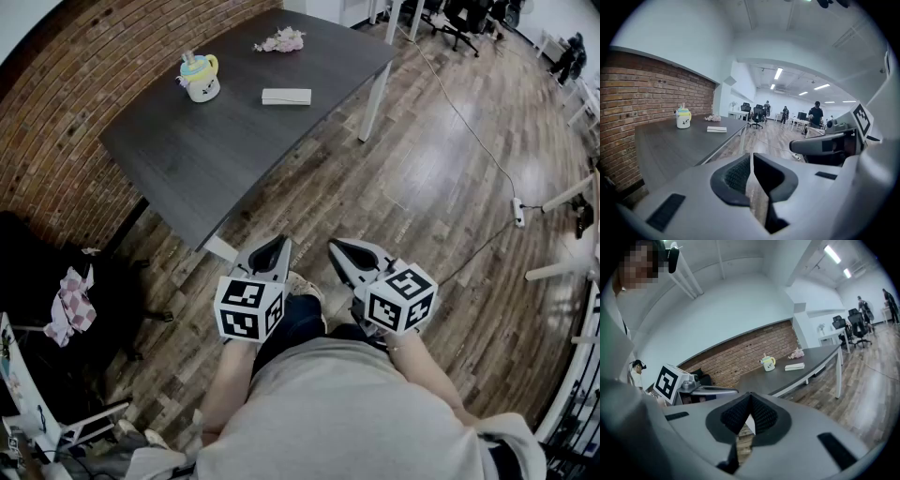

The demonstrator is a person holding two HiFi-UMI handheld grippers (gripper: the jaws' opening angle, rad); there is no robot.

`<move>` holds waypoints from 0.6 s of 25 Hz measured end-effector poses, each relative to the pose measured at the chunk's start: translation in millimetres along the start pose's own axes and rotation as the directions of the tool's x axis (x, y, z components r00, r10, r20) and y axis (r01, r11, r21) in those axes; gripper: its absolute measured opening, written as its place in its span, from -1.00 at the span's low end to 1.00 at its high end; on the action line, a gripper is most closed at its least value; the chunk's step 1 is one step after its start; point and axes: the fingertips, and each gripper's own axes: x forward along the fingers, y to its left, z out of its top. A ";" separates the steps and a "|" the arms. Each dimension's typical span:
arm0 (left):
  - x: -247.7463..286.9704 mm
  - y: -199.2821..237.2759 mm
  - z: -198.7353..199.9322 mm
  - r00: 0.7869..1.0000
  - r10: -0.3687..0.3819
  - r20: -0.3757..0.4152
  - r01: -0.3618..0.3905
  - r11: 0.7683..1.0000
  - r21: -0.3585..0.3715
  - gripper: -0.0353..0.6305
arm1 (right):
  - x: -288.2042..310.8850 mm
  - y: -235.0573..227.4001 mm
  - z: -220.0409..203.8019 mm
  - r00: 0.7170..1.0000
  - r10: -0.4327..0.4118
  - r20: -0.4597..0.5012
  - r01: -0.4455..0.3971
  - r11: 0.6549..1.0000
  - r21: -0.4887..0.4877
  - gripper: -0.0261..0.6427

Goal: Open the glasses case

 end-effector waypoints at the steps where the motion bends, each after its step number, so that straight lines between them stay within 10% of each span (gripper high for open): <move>1: 0.3 -1.0 -1.8 1.000 -0.002 -0.006 0.002 1.000 0.000 -0.78 | -0.5 -0.3 -2.3 1.000 -0.001 -0.005 0.001 1.000 0.003 -0.90; 15: 3.5 -13.7 -13.3 1.000 -0.005 -0.024 0.005 1.000 -0.015 -0.78 | -10.9 -1.2 -4.3 1.000 -0.002 0.012 0.002 1.000 -0.015 -0.90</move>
